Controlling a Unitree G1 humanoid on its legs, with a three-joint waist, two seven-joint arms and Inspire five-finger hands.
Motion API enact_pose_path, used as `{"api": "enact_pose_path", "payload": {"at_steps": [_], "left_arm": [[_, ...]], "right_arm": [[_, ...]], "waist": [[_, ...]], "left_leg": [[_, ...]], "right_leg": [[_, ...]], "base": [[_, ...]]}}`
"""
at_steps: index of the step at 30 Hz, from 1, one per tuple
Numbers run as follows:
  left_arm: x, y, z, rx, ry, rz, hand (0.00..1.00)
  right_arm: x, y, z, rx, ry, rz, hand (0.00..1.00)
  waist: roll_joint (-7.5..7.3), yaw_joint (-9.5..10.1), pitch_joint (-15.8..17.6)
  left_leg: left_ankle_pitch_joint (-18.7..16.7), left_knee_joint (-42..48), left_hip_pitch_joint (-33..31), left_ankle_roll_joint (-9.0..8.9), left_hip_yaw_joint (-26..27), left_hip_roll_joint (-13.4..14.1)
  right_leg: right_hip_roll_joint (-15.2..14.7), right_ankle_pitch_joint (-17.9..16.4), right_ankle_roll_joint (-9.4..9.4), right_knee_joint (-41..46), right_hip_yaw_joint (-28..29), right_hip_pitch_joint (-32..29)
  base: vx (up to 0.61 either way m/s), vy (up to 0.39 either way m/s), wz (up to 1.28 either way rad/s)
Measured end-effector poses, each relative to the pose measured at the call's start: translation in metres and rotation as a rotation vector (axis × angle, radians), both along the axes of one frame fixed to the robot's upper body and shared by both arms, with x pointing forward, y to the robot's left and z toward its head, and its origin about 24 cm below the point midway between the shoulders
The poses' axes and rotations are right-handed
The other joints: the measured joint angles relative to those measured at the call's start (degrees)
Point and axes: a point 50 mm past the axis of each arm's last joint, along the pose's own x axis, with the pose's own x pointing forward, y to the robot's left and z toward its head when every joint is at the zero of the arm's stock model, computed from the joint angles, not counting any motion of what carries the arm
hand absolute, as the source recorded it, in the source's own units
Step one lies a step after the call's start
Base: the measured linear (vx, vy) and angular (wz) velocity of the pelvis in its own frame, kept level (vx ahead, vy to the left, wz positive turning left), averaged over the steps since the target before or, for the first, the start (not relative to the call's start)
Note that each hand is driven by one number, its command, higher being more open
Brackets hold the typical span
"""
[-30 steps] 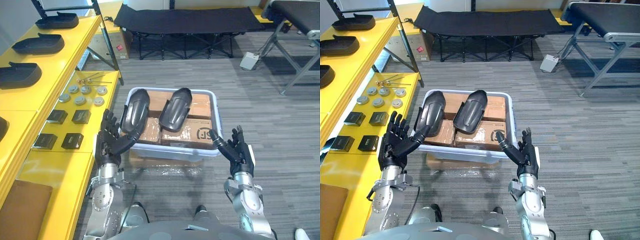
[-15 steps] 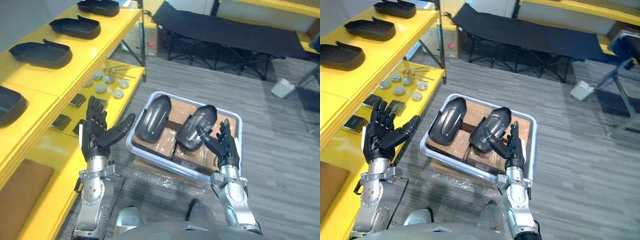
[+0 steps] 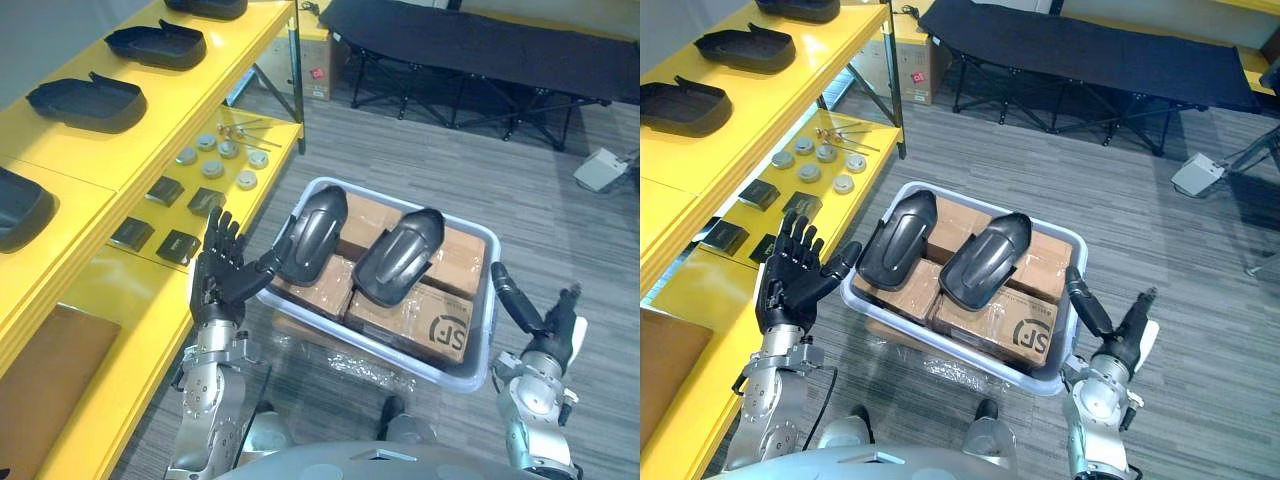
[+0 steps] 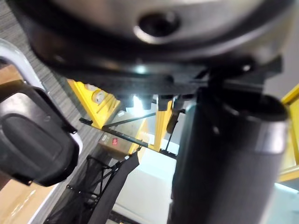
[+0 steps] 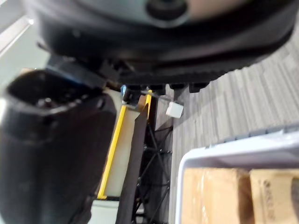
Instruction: Walk over and take three plastic housings, then place them on the shelf
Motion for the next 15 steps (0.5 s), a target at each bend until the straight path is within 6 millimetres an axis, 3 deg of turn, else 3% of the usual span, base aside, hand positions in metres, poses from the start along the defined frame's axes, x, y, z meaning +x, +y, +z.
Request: {"api": "enact_pose_path", "payload": {"at_steps": [5, 7, 9, 10, 12, 15], "left_arm": [[0.006, -0.004, 0.003, 0.013, -0.004, -0.048, 1.00], [0.008, -0.004, 0.004, 0.024, -0.004, -0.062, 1.00], [0.009, -0.004, 0.004, 0.039, -0.006, -0.081, 1.00], [0.011, -0.004, 0.005, 0.052, -0.005, -0.101, 1.00], [0.012, -0.002, 0.005, 0.064, -0.004, -0.104, 1.00], [0.013, -0.001, 0.006, 0.074, -0.007, -0.110, 1.00]], "right_arm": [[-0.024, -0.013, -0.046, 0.087, 0.262, -0.095, 1.00], [-0.024, -0.016, -0.053, 0.109, 0.306, -0.114, 1.00], [-0.015, -0.018, -0.052, 0.111, 0.308, -0.098, 1.00], [-0.001, -0.027, -0.045, 0.093, 0.291, -0.062, 1.00], [0.014, -0.036, -0.037, 0.077, 0.271, -0.047, 1.00], [0.028, -0.045, -0.027, 0.069, 0.240, -0.040, 1.00]], "waist": [[-0.66, 0.17, 0.86], [-0.74, 0.22, 1.20], [-1.05, 0.32, 1.64], [-2.04, 1.64, 2.39], [-3.00, 2.36, 3.12], [-3.27, 3.46, 4.30]], "left_leg": [[0.12, 0.28, -1.06, -0.02, 0.02, -0.06], [0.12, 1.03, -2.33, -0.02, -0.24, -0.03], [0.19, 1.58, -3.69, 0.08, -0.44, -0.11], [0.28, 2.24, -4.90, 0.25, -0.78, -0.29], [0.46, 2.39, -5.80, 0.50, -1.32, -0.47], [0.59, 3.00, -6.94, 0.66, -1.59, -0.55]], "right_leg": [[-0.33, 0.27, 0.11, -0.11, -0.87, -0.02], [-0.44, 0.56, 0.13, -0.27, -1.43, -0.40], [-0.57, 1.10, 0.15, -0.62, -1.91, -0.87], [-0.62, 1.71, 0.23, -1.44, -2.26, -0.93], [-0.72, 1.92, 0.26, -1.70, -2.84, -0.96], [-0.88, 2.09, 0.21, -1.71, -3.48, -1.24]], "base": [[-0.02, 0.027, 0.07], [-0.04, 0.033, 0.15], [-0.04, 0.040, 0.18], [-0.06, 0.043, 0.19], [-0.05, 0.043, 0.24], [-0.03, 0.030, 0.15]]}}
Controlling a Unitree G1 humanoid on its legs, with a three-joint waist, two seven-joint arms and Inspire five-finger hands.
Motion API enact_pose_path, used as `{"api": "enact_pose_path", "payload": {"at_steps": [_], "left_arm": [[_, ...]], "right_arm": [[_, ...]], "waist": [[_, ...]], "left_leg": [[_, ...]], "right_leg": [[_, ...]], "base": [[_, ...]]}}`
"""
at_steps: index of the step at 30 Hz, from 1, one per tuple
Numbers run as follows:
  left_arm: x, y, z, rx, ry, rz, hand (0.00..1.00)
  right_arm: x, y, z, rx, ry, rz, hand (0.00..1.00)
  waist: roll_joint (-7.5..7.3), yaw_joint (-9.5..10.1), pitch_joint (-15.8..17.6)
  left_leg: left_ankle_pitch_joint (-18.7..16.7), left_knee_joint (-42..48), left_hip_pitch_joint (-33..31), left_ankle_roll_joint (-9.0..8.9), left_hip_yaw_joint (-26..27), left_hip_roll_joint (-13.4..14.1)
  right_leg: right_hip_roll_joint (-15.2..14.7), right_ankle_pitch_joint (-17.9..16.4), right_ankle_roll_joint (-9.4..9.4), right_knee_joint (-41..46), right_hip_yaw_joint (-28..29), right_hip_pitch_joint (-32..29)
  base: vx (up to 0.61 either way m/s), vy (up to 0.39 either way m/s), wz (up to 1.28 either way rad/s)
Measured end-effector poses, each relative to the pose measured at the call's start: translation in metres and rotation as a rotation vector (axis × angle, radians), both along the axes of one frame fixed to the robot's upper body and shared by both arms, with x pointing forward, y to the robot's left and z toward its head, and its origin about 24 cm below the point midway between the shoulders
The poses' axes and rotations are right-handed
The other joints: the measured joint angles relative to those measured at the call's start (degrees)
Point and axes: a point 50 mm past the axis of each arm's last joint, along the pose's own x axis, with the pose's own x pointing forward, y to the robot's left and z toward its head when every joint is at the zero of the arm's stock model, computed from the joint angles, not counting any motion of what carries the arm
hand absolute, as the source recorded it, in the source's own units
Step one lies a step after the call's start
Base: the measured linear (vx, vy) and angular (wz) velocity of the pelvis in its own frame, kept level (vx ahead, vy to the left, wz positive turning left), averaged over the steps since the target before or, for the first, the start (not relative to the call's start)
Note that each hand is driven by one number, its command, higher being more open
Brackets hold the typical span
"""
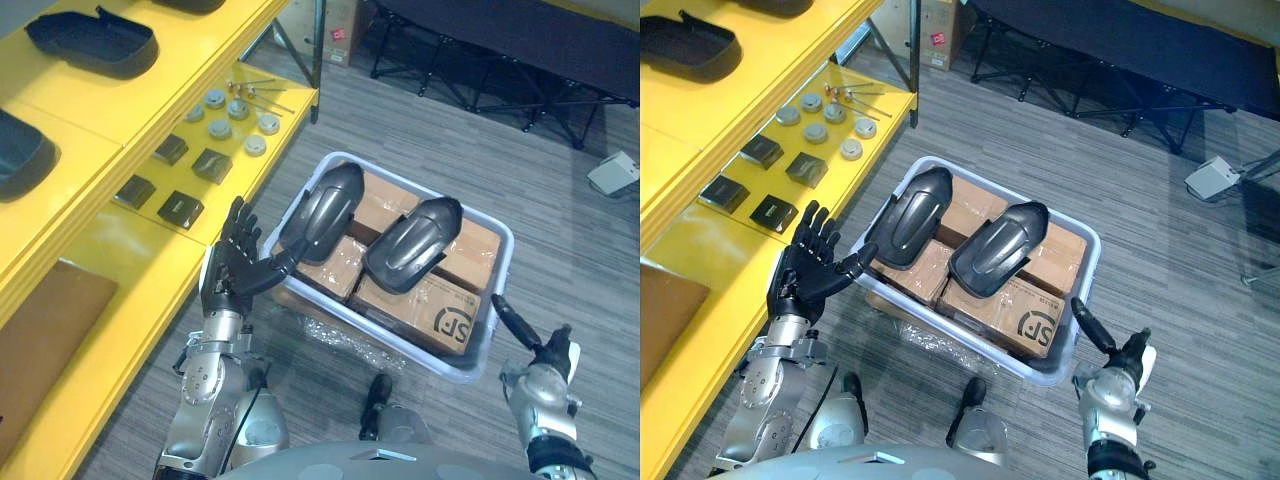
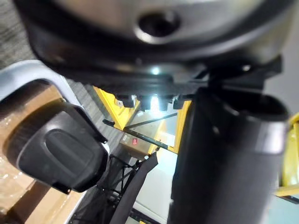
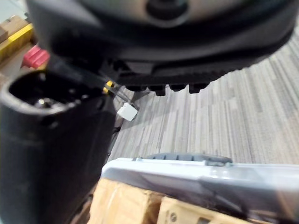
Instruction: Walk over and take three plastic housings, then place them on the shelf
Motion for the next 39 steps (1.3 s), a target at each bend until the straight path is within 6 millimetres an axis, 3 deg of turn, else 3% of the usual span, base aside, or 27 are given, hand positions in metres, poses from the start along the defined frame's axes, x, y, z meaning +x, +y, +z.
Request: {"api": "enact_pose_path", "payload": {"at_steps": [5, 11, 26, 34, 39], "left_arm": [[0.002, 0.000, 0.002, 0.004, -0.012, -0.006, 1.00], [0.002, 0.004, 0.003, 0.007, -0.015, 0.010, 1.00], [0.004, 0.001, 0.007, -0.013, -0.030, 0.028, 1.00], [0.009, -0.007, 0.010, -0.025, -0.045, 0.001, 1.00], [0.010, -0.009, 0.011, -0.032, -0.047, 0.003, 1.00]], "right_arm": [[0.027, 0.000, 0.017, -0.005, -0.074, 0.028, 1.00], [0.049, -0.002, 0.046, -0.035, -0.177, 0.121, 1.00], [0.094, 0.024, 0.065, 0.020, -0.164, 0.307, 1.00], [0.114, 0.010, 0.089, -0.039, -0.137, 0.329, 1.00], [0.125, 0.004, 0.100, -0.049, -0.087, 0.290, 1.00]], "waist": [[-0.13, 1.26, 0.53], [-0.31, 1.24, 3.11], [0.18, 1.54, 7.62], [1.67, 1.53, 9.61], [1.83, 1.56, 9.70]], "left_leg": [[0.54, 0.16, -0.70, 0.36, -0.11, -0.65], [0.69, 0.11, -0.70, 0.61, -0.08, -1.52], [0.46, 2.83, -3.22, 1.30, -0.43, -1.77], [0.79, 3.29, -4.38, 1.80, -1.37, -1.84], [1.50, 3.44, -5.72, 2.13, -1.63, -1.90]], "right_leg": [[-0.60, 0.21, 0.15, 0.03, -0.48, -0.53], [-1.63, 0.59, 0.37, 0.40, -0.58, -0.52], [-2.66, 0.64, 0.45, 1.95, -1.69, -1.67], [-2.61, 0.92, 0.34, 2.08, -2.16, -1.77], [-2.59, 1.47, 0.08, 2.05, -2.41, -2.88]], "base": [[-0.01, 0.030, 0.07], [-0.03, 0.032, 0.03], [-0.03, 0.013, 0.04], [-0.05, 0.000, 0.05], [-0.04, 0.005, 0.03]]}}
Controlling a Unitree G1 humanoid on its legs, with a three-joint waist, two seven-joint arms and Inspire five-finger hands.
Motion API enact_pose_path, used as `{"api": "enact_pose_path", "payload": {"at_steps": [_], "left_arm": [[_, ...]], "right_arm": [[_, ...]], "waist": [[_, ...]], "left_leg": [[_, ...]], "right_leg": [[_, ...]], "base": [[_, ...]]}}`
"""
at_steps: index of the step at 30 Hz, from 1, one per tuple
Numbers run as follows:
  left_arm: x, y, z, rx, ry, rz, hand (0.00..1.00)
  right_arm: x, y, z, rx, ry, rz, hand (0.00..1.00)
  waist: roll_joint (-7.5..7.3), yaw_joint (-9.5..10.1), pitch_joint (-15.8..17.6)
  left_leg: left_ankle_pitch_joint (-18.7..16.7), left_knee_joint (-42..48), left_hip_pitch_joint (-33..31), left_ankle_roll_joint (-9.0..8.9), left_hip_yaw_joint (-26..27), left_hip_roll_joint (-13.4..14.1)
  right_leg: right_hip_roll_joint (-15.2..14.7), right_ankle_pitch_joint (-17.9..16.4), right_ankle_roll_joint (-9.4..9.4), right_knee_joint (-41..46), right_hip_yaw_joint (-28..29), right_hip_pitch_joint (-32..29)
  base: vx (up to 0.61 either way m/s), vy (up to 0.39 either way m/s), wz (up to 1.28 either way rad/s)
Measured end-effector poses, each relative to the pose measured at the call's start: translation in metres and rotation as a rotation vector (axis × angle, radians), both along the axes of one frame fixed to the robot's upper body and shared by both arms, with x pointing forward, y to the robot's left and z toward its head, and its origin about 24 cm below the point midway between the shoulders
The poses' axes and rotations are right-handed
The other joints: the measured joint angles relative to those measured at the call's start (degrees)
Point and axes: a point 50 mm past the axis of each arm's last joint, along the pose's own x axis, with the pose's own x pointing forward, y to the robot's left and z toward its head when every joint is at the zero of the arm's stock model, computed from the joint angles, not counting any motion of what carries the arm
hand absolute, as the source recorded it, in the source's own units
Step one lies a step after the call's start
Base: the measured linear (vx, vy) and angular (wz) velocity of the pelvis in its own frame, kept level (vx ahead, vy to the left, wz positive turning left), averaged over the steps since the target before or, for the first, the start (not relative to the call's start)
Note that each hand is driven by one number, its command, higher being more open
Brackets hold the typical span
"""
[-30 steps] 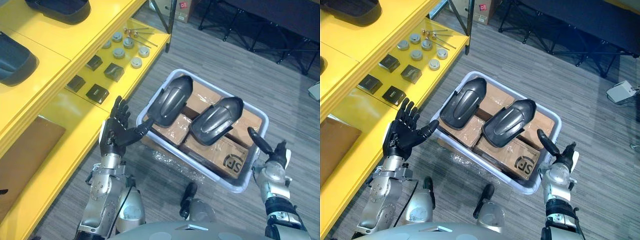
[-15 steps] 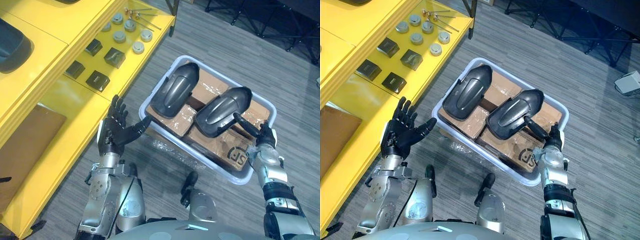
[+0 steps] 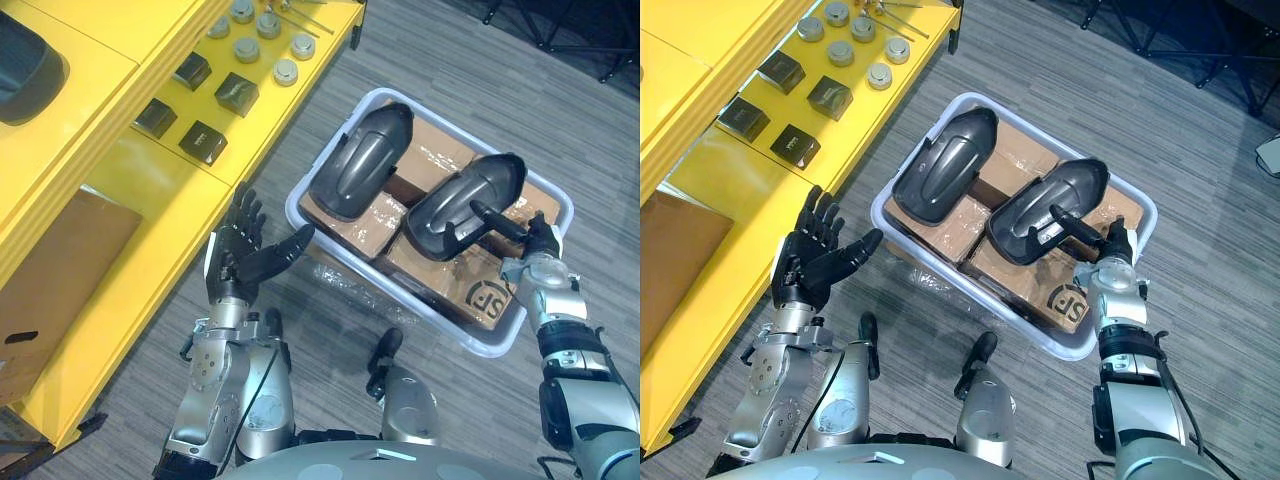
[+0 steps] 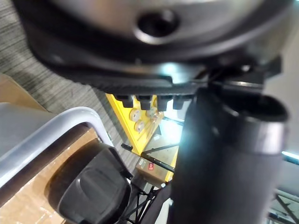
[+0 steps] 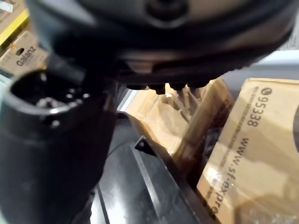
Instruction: Walk over and take three plastic housings, then place them on the shelf
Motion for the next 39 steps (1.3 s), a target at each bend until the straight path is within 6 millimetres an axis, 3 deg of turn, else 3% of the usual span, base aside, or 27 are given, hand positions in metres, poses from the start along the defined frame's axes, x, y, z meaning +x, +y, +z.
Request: {"api": "enact_pose_path", "payload": {"at_steps": [4, 9, 18, 19, 25, 28, 31, 35, 39], "left_arm": [[0.000, -0.001, 0.001, -0.006, -0.003, -0.001, 1.00], [0.000, -0.008, 0.001, -0.026, -0.013, -0.024, 1.00], [0.000, -0.008, -0.001, -0.050, 0.001, -0.028, 1.00], [0.001, -0.009, -0.001, -0.055, -0.002, -0.030, 1.00], [0.002, -0.009, -0.001, -0.085, 0.004, -0.026, 1.00], [0.004, -0.012, 0.001, -0.091, 0.000, -0.030, 1.00], [0.004, -0.011, 0.000, -0.098, 0.010, -0.012, 1.00], [0.005, -0.013, -0.004, -0.103, 0.029, -0.005, 1.00], [0.004, -0.012, -0.005, -0.108, 0.036, 0.012, 1.00]], "right_arm": [[0.006, -0.005, 0.004, -0.015, 0.054, -0.035, 1.00], [0.004, -0.029, 0.013, -0.050, 0.138, -0.095, 1.00], [0.004, -0.037, 0.013, -0.132, 0.276, -0.101, 1.00], [0.005, -0.038, 0.017, -0.154, 0.298, -0.107, 0.00], [0.004, -0.049, 0.032, -0.265, 0.372, -0.142, 0.00], [-0.006, -0.073, 0.052, -0.344, 0.392, -0.217, 0.00], [-0.010, -0.080, 0.058, -0.386, 0.404, -0.233, 0.00], [-0.009, -0.080, 0.058, -0.426, 0.425, -0.225, 0.00], [-0.010, -0.070, 0.038, -0.426, 0.495, -0.159, 0.00]], "waist": [[0.39, 0.41, 0.21], [2.07, 1.30, 1.09], [2.71, 1.66, 1.25], [3.10, 1.69, 1.43], [4.18, 1.98, 1.74], [5.29, 2.62, 2.31], [5.61, 2.75, 2.39], [6.13, 2.72, 2.19], [6.40, 2.24, 2.07]], "left_leg": [[0.05, 0.50, -0.32, 0.08, -0.26, -0.08], [0.44, 0.53, -1.08, 0.39, -0.52, -0.22], [1.33, -0.27, -1.39, 0.57, -1.01, -0.75], [1.59, -0.53, -1.37, 0.53, -1.14, -0.77], [3.16, -2.72, -1.11, 0.56, -1.36, -1.36], [4.19, -3.99, -1.10, 0.76, -1.33, -1.81], [6.03, -6.50, -0.20, 0.49, -1.20, -1.87], [7.76, -9.66, 1.48, 0.30, -0.71, -1.87], [8.39, -11.09, 2.36, 0.23, -0.28, -1.85]], "right_leg": [[-0.06, 0.26, -0.04, 0.01, -0.37, 0.13], [-0.21, 0.35, -0.09, 0.04, -1.04, 0.20], [-0.48, 0.40, -0.09, 0.08, -2.11, 0.18], [-0.48, 0.36, -0.15, 0.12, -2.29, 0.19], [-0.88, 0.26, -0.29, 0.45, -2.75, -0.33], [-1.38, 0.21, -0.34, 1.02, -2.86, -1.02], [-1.35, 0.05, -0.61, 1.40, -2.77, -1.66], [-1.25, -0.17, -0.93, 1.64, -2.55, -1.80], [-1.19, -0.23, -1.00, 1.64, -2.30, -1.80]], "base": [[-0.05, 0.011, 0.04], [-0.05, 0.009, 0.10], [-0.01, 0.006, 0.05], [-0.01, -0.001, 0.06], [-0.02, 0.007, 0.06], [-0.03, 0.021, 0.04], [-0.01, 0.005, 0.00], [0.00, -0.010, -0.04], [0.00, -0.004, -0.03]]}}
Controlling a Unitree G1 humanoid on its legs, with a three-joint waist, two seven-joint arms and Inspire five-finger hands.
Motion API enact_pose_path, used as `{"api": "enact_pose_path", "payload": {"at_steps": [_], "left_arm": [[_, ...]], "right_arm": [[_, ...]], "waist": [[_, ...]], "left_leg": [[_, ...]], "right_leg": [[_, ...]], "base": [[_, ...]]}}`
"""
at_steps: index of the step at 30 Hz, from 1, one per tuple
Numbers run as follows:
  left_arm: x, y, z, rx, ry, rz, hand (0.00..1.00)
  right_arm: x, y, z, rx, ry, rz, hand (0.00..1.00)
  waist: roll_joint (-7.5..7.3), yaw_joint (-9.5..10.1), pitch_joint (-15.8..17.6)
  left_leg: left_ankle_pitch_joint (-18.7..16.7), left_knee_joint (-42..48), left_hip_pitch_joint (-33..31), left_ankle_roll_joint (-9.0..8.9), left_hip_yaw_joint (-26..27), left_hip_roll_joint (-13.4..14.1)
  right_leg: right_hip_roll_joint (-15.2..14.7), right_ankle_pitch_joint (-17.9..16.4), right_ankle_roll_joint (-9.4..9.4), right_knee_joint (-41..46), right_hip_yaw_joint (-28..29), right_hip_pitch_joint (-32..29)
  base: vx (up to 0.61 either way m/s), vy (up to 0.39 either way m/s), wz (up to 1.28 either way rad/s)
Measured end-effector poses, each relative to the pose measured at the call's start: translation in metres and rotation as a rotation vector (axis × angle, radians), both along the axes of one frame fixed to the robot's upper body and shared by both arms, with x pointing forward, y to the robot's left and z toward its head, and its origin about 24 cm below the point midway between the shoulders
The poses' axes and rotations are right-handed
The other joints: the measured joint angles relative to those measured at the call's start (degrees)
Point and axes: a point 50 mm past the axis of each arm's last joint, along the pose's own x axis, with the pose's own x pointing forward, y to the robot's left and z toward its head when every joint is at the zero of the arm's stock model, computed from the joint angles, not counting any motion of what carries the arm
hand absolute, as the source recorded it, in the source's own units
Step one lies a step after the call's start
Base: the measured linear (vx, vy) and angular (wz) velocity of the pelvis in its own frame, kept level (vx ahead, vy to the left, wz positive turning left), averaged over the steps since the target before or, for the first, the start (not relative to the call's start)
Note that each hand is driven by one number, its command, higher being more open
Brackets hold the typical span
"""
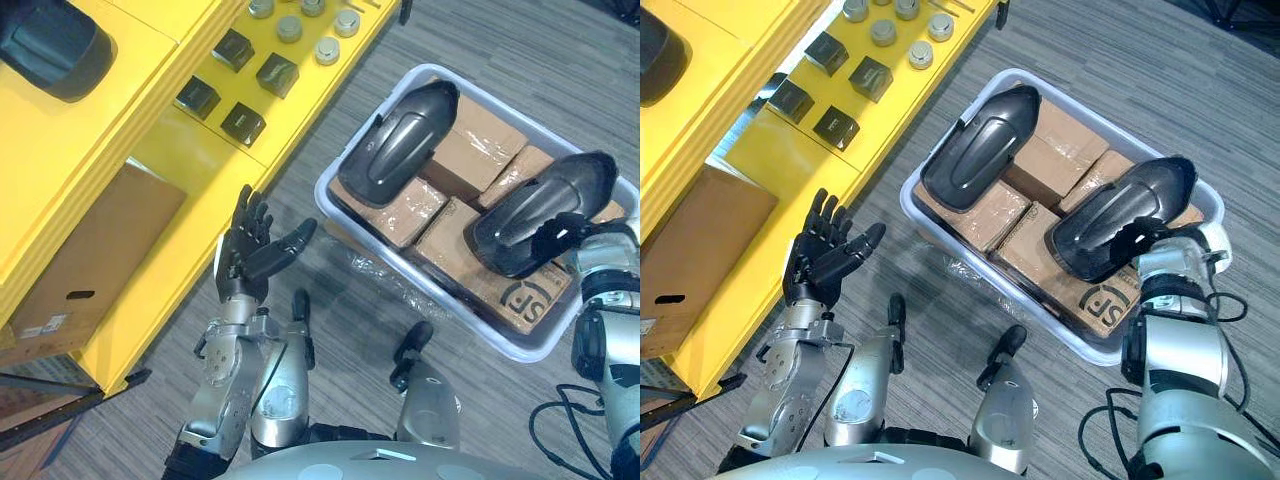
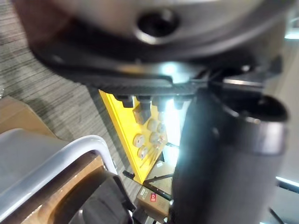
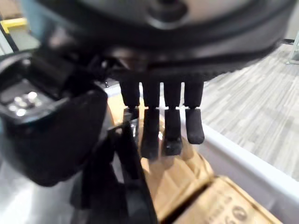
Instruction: Walk over and take three plastic housings, then place them on the shelf
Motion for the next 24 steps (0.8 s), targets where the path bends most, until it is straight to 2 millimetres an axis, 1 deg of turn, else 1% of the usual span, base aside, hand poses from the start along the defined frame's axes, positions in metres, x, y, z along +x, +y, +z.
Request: {"api": "enact_pose_path", "payload": {"at_steps": [6, 12, 14, 17, 18, 21, 22, 24], "left_arm": [[0.000, 0.002, 0.000, 0.000, 0.001, 0.018, 1.00], [-0.006, 0.014, -0.005, 0.010, 0.022, 0.067, 1.00], [-0.006, 0.015, -0.005, 0.011, 0.022, 0.070, 1.00], [-0.009, 0.015, -0.007, 0.014, 0.031, 0.067, 1.00], [-0.009, 0.015, -0.007, 0.015, 0.029, 0.066, 1.00], [-0.011, 0.015, -0.008, 0.019, 0.034, 0.064, 1.00], [-0.012, 0.016, -0.010, 0.020, 0.040, 0.066, 1.00], [-0.013, 0.016, -0.010, 0.026, 0.040, 0.069, 1.00]], "right_arm": [[-0.002, 0.001, -0.006, -0.016, 0.014, 0.026, 0.00], [-0.014, -0.002, -0.024, -0.055, 0.012, 0.074, 0.00], [-0.013, 0.000, -0.025, -0.072, -0.007, 0.089, 0.00], [-0.014, 0.006, -0.030, -0.095, -0.020, 0.131, 0.00], [-0.013, 0.009, -0.029, -0.110, -0.029, 0.156, 0.00], [-0.010, 0.022, -0.025, -0.147, -0.087, 0.236, 0.00], [-0.009, 0.029, -0.026, -0.154, -0.112, 0.265, 0.00], [-0.010, 0.040, -0.027, -0.170, -0.158, 0.311, 0.00]], "waist": [[0.02, -0.20, -0.01], [0.02, -0.42, -0.19], [-0.01, -0.45, -0.42], [-0.07, -0.62, -2.52], [-0.10, -0.74, -2.81], [-0.37, -1.05, -5.07], [-0.71, -1.11, -6.79], [-1.53, -1.10, -8.80]], "left_leg": [[1.54, -2.65, 1.75, -0.11, 0.28, -0.05], [2.91, -5.92, 4.64, -0.22, 0.29, -0.06], [3.51, -7.10, 5.07, -0.28, 0.30, -0.06], [4.67, -9.37, 5.90, -0.35, 0.35, -0.02], [4.82, -9.81, 6.54, -0.38, 0.52, 0.00], [4.98, -10.82, 7.84, -0.42, 1.00, 0.03], [5.15, -11.48, 8.48, -0.57, 1.37, 0.14], [5.14, -12.47, 10.20, -0.65, 1.81, 0.31]], "right_leg": [[0.11, 0.00, -0.01, 0.07, 0.10, 0.41], [0.43, -0.12, -0.13, -0.17, -0.01, 2.11], [0.57, -0.11, -0.13, -0.36, -0.05, 2.11], [0.92, -0.04, -0.06, -0.87, -0.23, 2.13], [0.94, -0.03, -0.05, -0.90, -0.15, 2.42], [1.19, 0.08, 0.11, -1.70, -0.03, 3.36], [1.46, 0.15, 0.19, -2.20, 0.04, 3.67], [1.88, 0.14, 0.21, -3.13, -0.11, 5.15]], "base": [[0.00, 0.001, -0.01], [-0.02, -0.004, 0.01], [-0.02, -0.006, 0.01], [0.00, 0.000, 0.00], [0.03, -0.019, -0.04], [0.03, -0.019, -0.07], [0.05, -0.030, -0.08], [0.05, -0.039, -0.09]]}}
